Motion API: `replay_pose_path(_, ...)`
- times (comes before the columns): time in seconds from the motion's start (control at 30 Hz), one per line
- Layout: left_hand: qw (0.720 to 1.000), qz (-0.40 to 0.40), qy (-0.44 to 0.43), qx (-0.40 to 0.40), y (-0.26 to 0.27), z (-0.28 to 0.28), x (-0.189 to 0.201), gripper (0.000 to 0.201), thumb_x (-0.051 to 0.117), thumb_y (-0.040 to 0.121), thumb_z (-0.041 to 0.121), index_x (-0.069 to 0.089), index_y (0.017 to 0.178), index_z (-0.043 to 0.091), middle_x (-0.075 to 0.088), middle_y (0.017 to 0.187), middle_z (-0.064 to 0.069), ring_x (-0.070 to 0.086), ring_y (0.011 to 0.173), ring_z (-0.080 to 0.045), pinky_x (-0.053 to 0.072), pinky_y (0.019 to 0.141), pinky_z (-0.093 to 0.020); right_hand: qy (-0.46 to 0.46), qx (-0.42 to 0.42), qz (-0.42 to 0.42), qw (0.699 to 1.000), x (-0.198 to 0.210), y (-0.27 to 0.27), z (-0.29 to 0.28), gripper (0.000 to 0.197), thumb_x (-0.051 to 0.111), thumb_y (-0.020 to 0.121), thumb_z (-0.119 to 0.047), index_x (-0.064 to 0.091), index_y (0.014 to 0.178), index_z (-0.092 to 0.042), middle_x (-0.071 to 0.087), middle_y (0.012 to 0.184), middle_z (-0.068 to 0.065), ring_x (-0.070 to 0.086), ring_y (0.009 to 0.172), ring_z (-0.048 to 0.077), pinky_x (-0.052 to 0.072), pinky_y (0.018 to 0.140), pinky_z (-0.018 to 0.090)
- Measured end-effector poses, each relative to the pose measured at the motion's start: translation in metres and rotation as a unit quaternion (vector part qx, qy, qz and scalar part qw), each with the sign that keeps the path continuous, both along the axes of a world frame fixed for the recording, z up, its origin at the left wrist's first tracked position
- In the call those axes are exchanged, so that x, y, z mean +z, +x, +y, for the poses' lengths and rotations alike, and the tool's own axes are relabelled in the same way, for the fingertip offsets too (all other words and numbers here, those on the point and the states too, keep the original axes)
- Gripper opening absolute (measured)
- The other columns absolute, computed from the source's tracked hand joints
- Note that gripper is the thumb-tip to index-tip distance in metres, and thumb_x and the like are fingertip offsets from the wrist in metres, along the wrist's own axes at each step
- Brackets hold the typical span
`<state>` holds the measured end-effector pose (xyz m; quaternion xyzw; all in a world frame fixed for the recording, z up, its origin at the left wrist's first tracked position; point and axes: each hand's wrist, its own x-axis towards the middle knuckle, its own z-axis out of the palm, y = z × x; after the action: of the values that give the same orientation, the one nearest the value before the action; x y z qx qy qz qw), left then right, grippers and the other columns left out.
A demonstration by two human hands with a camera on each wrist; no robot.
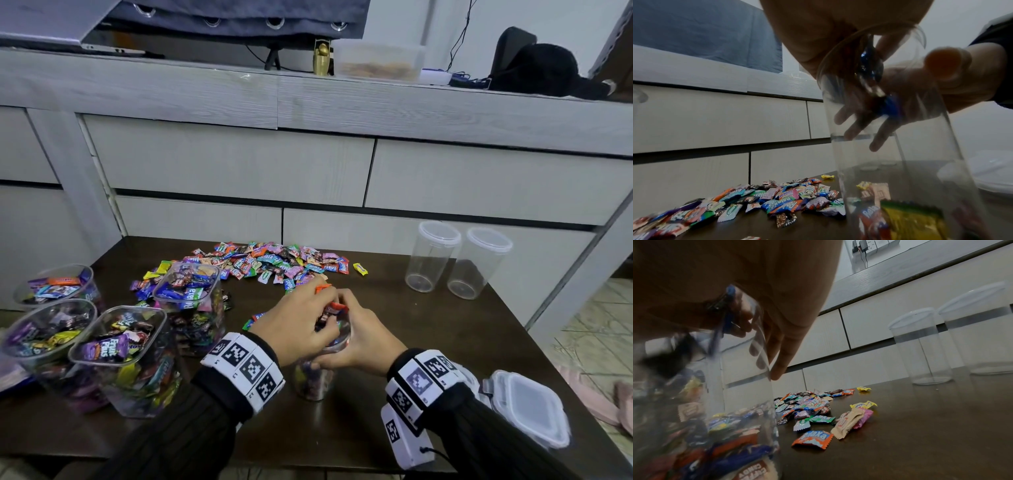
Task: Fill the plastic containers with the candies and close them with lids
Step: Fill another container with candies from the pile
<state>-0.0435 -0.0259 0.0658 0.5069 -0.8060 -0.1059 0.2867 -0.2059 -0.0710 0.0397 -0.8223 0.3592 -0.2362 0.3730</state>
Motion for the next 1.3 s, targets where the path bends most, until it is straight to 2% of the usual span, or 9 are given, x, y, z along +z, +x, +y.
replay_pose_path(0.2,0.998,-0.056,-0.004,-0.030,0.000,0.001,-0.004,0.028,0.054,0.088,0.025,0.056,0.115,0.017,0.053,0.116,-0.001,0.050,0.106,-0.014,0.047,0.088,-0.039,-0.004,-0.007,-0.026,1.000,-0.006,0.000,-0.001,0.088,0.085,0.050,-0.038,0.037,0.124,-0.031,0.064,0.105,-0.013,0.062,0.099,-0.001,0.051,0.084,0.023)
replay_pose_path(0.43,1.000,0.012,0.020,-0.014,0.002,0.002,-0.005,0.053,0.057,0.087,0.032,0.025,0.129,0.038,0.059,0.114,0.006,0.059,0.096,-0.008,0.051,0.085,-0.028,0.001,0.001,-0.006,1.000,-0.005,-0.001,-0.001,0.094,0.087,0.053,-0.036,0.028,0.126,-0.042,0.061,0.108,-0.015,0.059,0.101,-0.005,0.049,0.082,0.014)
replay_pose_path(0.67,0.997,0.069,-0.027,-0.037,0.005,0.000,-0.015,0.043,0.054,0.085,0.044,0.052,0.124,0.027,0.067,0.105,0.011,0.062,0.100,-0.003,0.051,0.088,-0.028,0.011,0.021,-0.045,0.999,-0.006,-0.001,0.000,0.096,0.090,0.056,-0.022,0.032,0.132,-0.026,0.059,0.124,-0.006,0.056,0.116,0.004,0.047,0.100,0.035)
replay_pose_path(0.77,0.961,0.268,-0.054,-0.035,0.010,0.002,-0.021,0.031,0.052,0.090,0.048,0.056,0.118,0.035,0.068,0.103,0.016,0.066,0.100,-0.003,0.051,0.085,-0.019,0.063,0.041,-0.082,0.994,-0.004,-0.002,-0.001,0.111,0.085,0.056,-0.053,0.022,0.142,-0.024,0.047,0.137,-0.012,0.047,0.126,-0.001,0.042,0.105,0.027)
replay_pose_path(0.9,0.909,0.388,-0.112,0.101,0.024,-0.012,-0.034,0.016,0.043,0.101,0.029,0.055,0.112,0.029,0.069,0.104,0.010,0.065,0.102,-0.007,0.052,0.089,-0.024,0.104,-0.071,-0.127,0.984,-0.004,-0.009,-0.014,0.100,0.038,0.063,-0.092,0.018,0.142,-0.033,0.040,0.141,-0.014,0.037,0.133,0.001,0.035,0.107,0.027)
replay_pose_path(1.0,0.928,0.284,0.008,0.239,0.042,-0.029,-0.052,0.024,0.048,0.100,0.013,0.053,0.123,0.018,0.059,0.126,-0.001,0.053,0.123,-0.016,0.042,0.105,-0.033,0.044,-0.216,0.060,0.974,-0.018,-0.023,-0.036,0.079,0.054,0.081,-0.066,0.030,0.140,-0.020,0.043,0.140,0.004,0.040,0.132,0.020,0.035,0.108,0.035)
replay_pose_path(1.1,0.937,0.046,0.213,0.273,0.048,-0.038,-0.077,0.057,0.051,0.099,0.030,0.028,0.148,0.013,0.025,0.158,-0.011,0.016,0.148,-0.025,0.020,0.119,-0.044,0.098,-0.223,0.305,0.921,-0.038,-0.023,-0.044,0.090,0.077,0.071,-0.050,0.030,0.136,-0.011,0.038,0.136,0.014,0.043,0.127,0.028,0.040,0.103,0.036)
replay_pose_path(1.2,0.895,-0.108,0.333,0.277,0.041,-0.044,-0.099,0.078,0.041,0.099,0.050,-0.001,0.156,0.015,-0.014,0.163,-0.010,-0.017,0.149,-0.027,-0.002,0.120,-0.050,0.133,-0.218,0.333,0.907,-0.050,-0.008,-0.050,0.095,0.084,0.065,-0.044,0.028,0.134,-0.010,0.035,0.135,0.014,0.045,0.125,0.030,0.043,0.101,0.038)
replay_pose_path(1.3,0.876,-0.164,0.345,0.293,0.034,-0.052,-0.117,0.079,0.031,0.100,0.057,-0.008,0.155,0.015,-0.020,0.161,-0.011,-0.019,0.148,-0.027,-0.003,0.121,-0.050,0.128,-0.238,0.333,0.903,-0.051,0.010,-0.067,0.075,0.077,0.076,-0.035,0.034,0.131,-0.007,0.035,0.135,0.017,0.047,0.123,0.035,0.041,0.100,0.039)
